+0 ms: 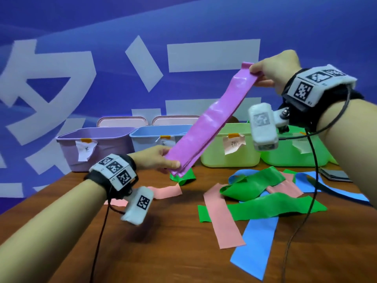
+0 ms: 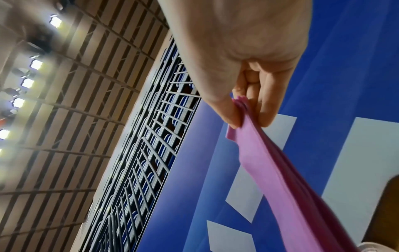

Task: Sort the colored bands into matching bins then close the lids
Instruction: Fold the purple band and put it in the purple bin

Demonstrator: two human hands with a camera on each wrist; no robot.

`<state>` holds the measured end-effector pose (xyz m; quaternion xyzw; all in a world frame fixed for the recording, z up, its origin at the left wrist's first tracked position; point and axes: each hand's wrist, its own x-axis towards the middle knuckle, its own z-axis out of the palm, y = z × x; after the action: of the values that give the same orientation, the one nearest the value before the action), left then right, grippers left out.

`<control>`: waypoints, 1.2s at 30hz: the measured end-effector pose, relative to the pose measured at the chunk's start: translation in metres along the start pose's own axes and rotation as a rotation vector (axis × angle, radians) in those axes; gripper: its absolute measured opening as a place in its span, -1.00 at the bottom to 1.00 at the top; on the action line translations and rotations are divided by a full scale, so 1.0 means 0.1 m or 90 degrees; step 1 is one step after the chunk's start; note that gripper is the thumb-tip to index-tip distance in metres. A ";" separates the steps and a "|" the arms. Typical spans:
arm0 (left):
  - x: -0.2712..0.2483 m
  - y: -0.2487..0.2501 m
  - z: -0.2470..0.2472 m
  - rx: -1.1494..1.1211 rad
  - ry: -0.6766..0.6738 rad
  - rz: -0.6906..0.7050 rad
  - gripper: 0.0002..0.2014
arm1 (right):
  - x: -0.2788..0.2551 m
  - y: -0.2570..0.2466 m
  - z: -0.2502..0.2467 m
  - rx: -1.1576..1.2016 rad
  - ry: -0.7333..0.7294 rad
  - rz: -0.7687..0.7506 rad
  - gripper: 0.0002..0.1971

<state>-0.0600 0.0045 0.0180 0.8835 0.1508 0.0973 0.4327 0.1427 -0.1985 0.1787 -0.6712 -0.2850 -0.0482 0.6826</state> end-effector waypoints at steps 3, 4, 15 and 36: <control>-0.13 -0.18 -0.20 -0.130 0.085 0.005 -0.18 | 0.00 0.13 0.08 0.011 -0.011 0.037 -0.80; -0.17 -0.23 -0.26 -0.180 0.109 0.012 -0.20 | -0.01 0.18 0.12 0.015 -0.023 0.049 -0.79; -0.43 -0.46 -0.58 -0.677 0.310 -0.053 -0.77 | -0.22 0.77 0.58 0.270 -0.211 0.213 -0.89; -0.89 -1.73 -1.40 -0.516 0.873 -0.302 -0.86 | -1.21 1.08 1.99 -0.092 -0.513 0.204 -0.69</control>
<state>-0.2175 0.1764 -0.0382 0.3490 0.5163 0.5670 0.5386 0.0256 -0.0389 0.0155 -0.7183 -0.4167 0.3040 0.4669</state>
